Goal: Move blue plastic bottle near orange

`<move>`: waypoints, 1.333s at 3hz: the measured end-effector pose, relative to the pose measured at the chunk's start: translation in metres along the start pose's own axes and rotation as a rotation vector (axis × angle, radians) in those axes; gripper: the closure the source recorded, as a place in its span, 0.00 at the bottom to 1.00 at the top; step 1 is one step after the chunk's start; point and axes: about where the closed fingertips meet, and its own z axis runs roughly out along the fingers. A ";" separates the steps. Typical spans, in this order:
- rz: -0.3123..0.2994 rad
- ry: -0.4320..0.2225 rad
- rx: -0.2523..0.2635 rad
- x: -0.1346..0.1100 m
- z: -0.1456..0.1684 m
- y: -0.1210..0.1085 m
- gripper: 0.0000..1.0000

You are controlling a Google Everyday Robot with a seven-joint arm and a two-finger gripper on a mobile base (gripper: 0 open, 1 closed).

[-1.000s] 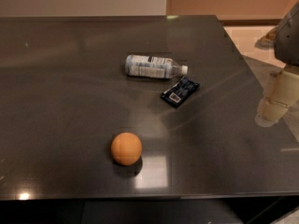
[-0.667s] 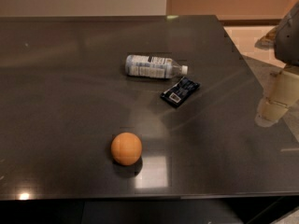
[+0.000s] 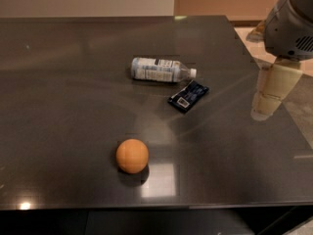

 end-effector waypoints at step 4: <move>0.035 -0.022 -0.056 -0.073 0.084 -0.084 0.00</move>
Offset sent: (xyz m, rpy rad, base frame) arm 0.0958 0.0547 -0.0336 0.0481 0.0702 -0.0032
